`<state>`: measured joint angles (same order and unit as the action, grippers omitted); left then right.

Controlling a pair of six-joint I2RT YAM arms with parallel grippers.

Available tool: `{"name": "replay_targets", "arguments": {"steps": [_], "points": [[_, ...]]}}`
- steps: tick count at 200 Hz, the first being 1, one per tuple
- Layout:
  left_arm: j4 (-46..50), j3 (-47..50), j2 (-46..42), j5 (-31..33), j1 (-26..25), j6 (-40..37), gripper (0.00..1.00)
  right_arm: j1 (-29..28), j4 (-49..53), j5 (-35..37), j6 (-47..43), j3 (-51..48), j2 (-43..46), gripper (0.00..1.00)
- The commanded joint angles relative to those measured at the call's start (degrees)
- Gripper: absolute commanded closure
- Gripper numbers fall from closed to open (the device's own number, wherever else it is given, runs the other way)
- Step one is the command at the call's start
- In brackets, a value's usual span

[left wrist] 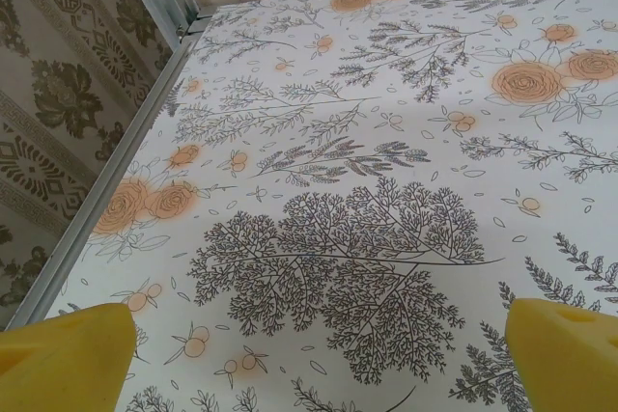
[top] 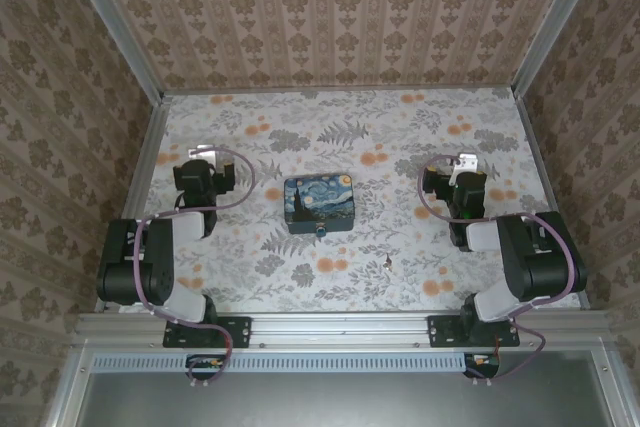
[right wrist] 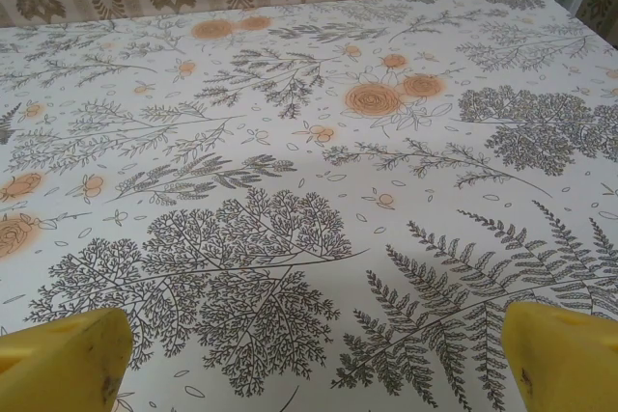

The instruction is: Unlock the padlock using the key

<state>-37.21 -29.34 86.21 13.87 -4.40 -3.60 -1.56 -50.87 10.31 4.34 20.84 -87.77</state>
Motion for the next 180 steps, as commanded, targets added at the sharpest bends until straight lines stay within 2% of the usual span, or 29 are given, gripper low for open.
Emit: {"name": "replay_targets", "arguments": {"steps": [1,45,57,75,84,96,102,141,180], "points": [[0.56,-0.44,0.58,-0.75,0.11,1.05,0.00,-0.37,-1.22,0.68,-1.00,1.04,-0.09,0.00],[1.94,-1.43,0.81,-2.61,0.25,0.58,0.00,-0.31,-1.16,0.59,-0.91,1.04,-0.06,0.00],[7.05,-4.83,2.06,-5.16,0.36,-0.41,0.00,-0.24,-1.16,0.56,-0.83,1.04,-0.07,0.00],[17.77,-12.12,5.23,-5.37,0.39,-0.68,0.01,-0.20,-1.16,0.46,-0.82,1.04,-0.11,0.01],[21.60,-14.34,6.28,-7.20,-0.85,-3.18,0.09,-0.15,-0.99,0.47,-0.74,1.22,-0.12,0.01],[15.20,-11.67,6.00,-3.68,-4.32,-6.77,0.08,-0.11,-0.85,0.42,-0.69,1.22,-0.10,0.00],[15.47,-10.94,4.99,-2.10,-5.14,-6.53,0.08,-0.13,-0.98,0.35,-0.80,1.22,-0.13,0.00],[-1.41,1.17,-1.05,0.73,-2.87,-2.39,0.05,-0.13,-0.85,0.34,-0.70,1.26,-0.14,0.00],[2.91,0.72,-6.50,3.70,-3.42,-1.75,0.04,0.21,1.11,2.79,0.90,0.96,2.66,0.00]]}}
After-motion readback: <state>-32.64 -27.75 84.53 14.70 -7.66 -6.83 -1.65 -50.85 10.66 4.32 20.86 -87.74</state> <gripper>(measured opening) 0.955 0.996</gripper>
